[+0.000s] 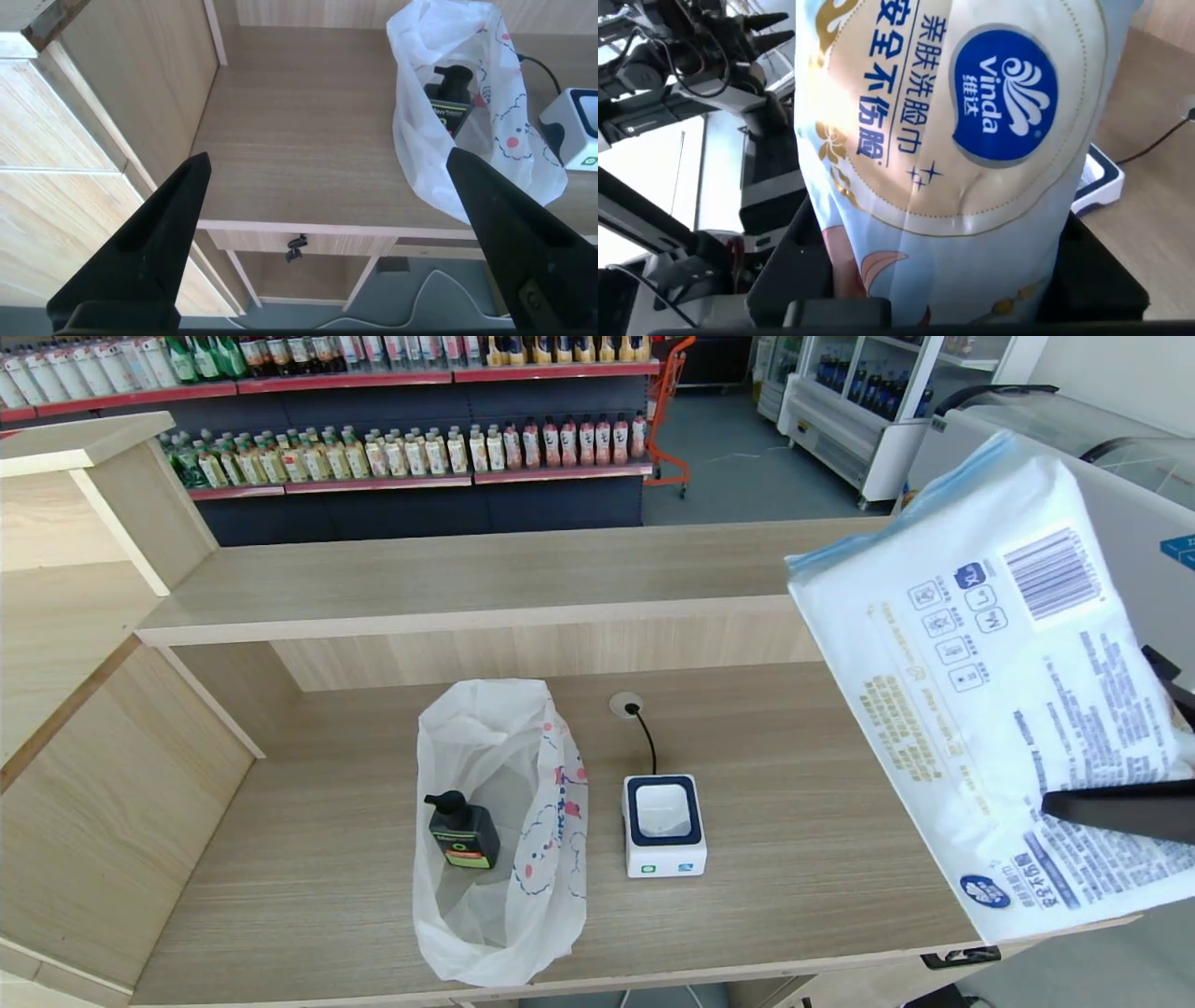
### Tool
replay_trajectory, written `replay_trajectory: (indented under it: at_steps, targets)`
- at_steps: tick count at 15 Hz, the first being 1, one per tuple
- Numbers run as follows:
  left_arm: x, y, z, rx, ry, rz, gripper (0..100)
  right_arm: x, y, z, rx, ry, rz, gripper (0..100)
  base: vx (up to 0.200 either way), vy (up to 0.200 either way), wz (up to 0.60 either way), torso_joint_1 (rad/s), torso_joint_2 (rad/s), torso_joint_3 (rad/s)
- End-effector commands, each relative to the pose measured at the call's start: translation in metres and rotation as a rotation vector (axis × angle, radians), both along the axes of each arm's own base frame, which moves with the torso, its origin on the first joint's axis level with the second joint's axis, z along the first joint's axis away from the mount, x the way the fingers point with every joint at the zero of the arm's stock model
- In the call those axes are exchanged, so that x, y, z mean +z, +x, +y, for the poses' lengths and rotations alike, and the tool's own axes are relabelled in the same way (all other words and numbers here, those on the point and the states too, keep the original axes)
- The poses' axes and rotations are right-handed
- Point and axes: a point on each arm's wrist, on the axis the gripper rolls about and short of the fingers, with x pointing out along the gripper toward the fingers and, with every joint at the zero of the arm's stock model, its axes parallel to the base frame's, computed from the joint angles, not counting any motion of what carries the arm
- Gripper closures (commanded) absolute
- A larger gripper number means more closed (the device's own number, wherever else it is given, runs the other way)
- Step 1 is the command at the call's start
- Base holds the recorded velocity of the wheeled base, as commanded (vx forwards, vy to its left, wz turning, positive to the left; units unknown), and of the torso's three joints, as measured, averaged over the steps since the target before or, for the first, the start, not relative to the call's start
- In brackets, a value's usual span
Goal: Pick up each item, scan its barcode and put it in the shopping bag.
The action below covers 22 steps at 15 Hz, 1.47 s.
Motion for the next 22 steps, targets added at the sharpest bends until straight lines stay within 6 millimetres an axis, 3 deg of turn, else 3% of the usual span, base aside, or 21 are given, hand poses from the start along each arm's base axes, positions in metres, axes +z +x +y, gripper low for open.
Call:
replay_trajectory:
  at_steps: [1,9,10,14,22]
  targets:
    - [0.0,0.0,0.0,0.001,0.0,-0.001,0,0.002,-0.008,0.001,0.022,-0.016,0.006,100,0.0,0.0,0.0,0.0,0.0,0.0]
    - [0.0,0.0,0.0,0.001,0.0,-0.001,0,0.015,-0.029,0.015,0.107,-0.09,-0.045,100,0.0,0.0,0.0,0.0,0.0,0.0]
    - [0.0,0.0,0.0,0.001,0.0,-0.001,0,0.017,-0.04,0.015,0.107,-0.093,-0.071,100,0.0,0.0,0.0,0.0,0.0,0.0]
    - [0.0,0.0,0.0,-0.001,0.0,-0.001,0,0.004,-0.059,0.013,0.106,-0.118,-0.033,100,0.0,0.0,0.0,0.0,0.0,0.0]
    - [0.0,0.0,0.0,0.001,0.0,0.001,0,0.003,-0.067,0.013,0.116,-0.123,-0.048,100,0.0,0.0,0.0,0.0,0.0,0.0]
